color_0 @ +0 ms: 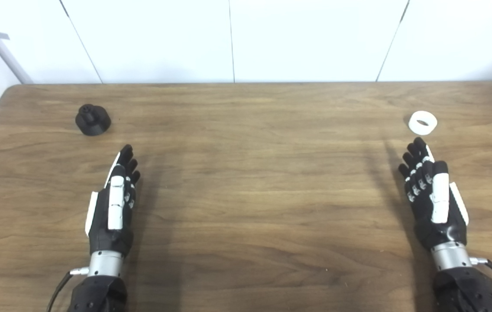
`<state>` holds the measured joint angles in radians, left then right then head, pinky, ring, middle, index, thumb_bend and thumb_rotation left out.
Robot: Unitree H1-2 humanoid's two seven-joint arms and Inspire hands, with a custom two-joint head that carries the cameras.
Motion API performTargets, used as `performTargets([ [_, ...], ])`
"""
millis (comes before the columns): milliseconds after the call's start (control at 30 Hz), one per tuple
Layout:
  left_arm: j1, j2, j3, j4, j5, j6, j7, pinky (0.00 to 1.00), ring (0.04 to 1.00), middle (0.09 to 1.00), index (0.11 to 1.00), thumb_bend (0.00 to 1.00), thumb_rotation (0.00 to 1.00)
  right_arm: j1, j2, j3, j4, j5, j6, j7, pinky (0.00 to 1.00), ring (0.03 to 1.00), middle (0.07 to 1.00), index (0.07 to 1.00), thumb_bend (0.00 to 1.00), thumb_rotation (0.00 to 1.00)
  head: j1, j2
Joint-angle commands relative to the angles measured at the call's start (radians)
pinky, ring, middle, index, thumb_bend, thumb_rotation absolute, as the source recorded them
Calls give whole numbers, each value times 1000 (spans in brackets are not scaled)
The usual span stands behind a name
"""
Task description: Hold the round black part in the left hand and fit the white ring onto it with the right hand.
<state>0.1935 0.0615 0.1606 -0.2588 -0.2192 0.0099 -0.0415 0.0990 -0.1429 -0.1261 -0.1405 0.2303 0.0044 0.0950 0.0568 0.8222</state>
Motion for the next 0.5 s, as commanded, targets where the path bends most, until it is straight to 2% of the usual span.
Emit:
performTargets([
  [0, 12, -2, 1, -36, -5, -16, 2, 1000, 1000, 1000, 964, 501, 883, 8, -5, -5, -15, 0, 1, 1, 1000, 1000, 1000, 991, 555, 1000, 0, 1],
  [300, 11, -3, 1, -36, 7, -14, 6, 1000, 995, 986, 951, 478, 892, 7, 0, -8, -13, -3, -1, -5, 1000, 988, 992, 985, 552, 1000, -2, 2],
  [467, 13, -6, 0, -33, 1, -16, 4, 1000, 999, 989, 951, 475, 878, 11, -2, -8, -13, -1, 0, -2, 1000, 990, 995, 984, 548, 1000, 13, -13],
])
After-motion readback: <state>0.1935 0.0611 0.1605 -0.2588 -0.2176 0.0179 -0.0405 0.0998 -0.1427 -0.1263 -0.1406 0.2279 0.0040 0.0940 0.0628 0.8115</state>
